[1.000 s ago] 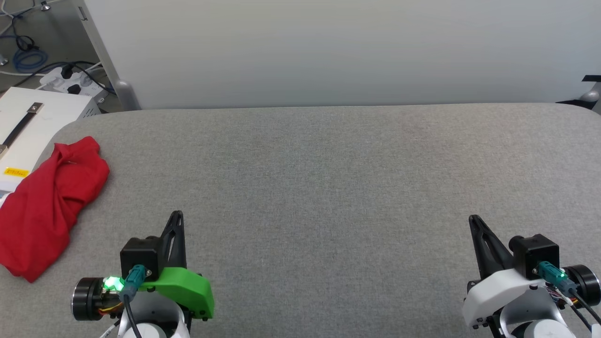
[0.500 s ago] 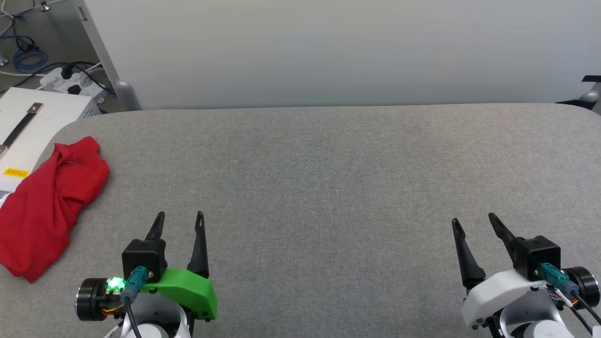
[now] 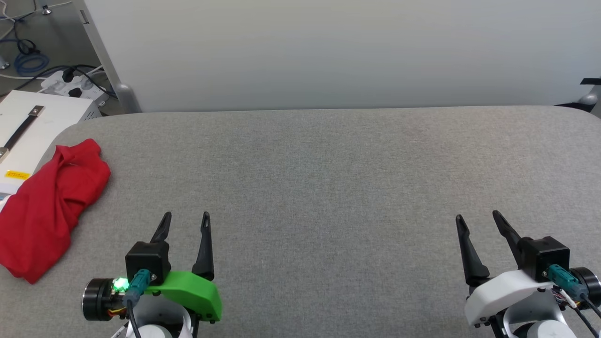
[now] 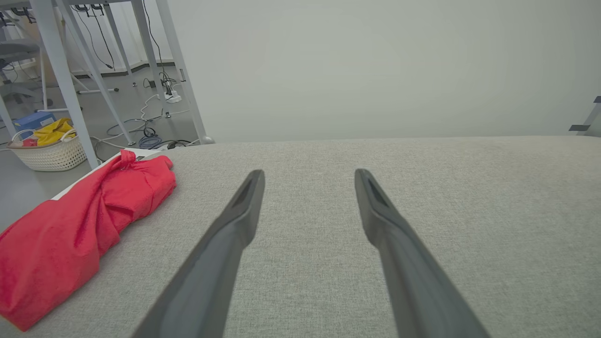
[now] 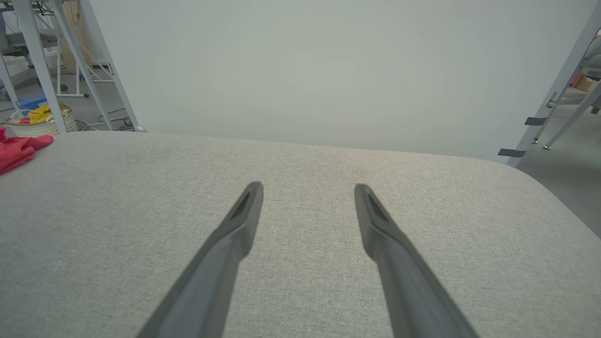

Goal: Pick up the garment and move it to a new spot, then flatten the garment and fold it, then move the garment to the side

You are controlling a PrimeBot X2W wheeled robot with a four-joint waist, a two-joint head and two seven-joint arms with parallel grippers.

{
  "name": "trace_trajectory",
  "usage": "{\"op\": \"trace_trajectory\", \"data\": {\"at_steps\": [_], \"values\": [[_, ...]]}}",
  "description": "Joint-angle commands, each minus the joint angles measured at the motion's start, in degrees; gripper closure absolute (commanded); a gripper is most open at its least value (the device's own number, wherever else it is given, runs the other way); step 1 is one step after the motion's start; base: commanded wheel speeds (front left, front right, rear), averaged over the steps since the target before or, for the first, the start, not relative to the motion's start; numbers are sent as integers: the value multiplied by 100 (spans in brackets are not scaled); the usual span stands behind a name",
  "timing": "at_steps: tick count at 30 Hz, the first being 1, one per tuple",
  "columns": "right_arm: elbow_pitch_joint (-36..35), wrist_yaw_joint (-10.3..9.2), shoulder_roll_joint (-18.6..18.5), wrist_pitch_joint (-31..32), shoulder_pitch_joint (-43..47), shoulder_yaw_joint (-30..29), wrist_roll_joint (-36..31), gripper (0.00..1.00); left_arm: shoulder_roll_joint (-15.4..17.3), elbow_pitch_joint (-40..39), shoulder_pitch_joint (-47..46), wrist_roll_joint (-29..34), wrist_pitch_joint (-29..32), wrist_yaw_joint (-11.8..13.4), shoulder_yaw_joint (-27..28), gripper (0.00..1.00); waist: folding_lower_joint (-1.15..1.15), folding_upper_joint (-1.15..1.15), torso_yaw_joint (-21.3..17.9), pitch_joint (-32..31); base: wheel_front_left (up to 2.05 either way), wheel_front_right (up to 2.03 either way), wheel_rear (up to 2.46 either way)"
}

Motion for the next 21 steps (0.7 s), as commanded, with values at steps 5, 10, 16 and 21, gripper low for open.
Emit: {"op": "trace_trajectory", "data": {"at_steps": [5,10,16,21], "values": [[-34,-1,-7,-101,40,-47,128,0,-7,49,-54,-116,-114,-49,-50,0,0,0,-4,-26,0,0,0],[-62,-2,-7,-139,55,-65,173,0,-9,82,-66,-206,-175,-66,-77,0,0,0,10,-31,0,0,0],[-145,-2,-8,-162,64,-52,206,0,-10,111,-118,-309,-246,-71,-69,0,0,0,141,-5,0,0,0],[-255,-2,-9,-159,57,-14,192,0,-11,117,-158,-354,-306,-78,-20,0,0,0,378,18,0,0,0]]}}
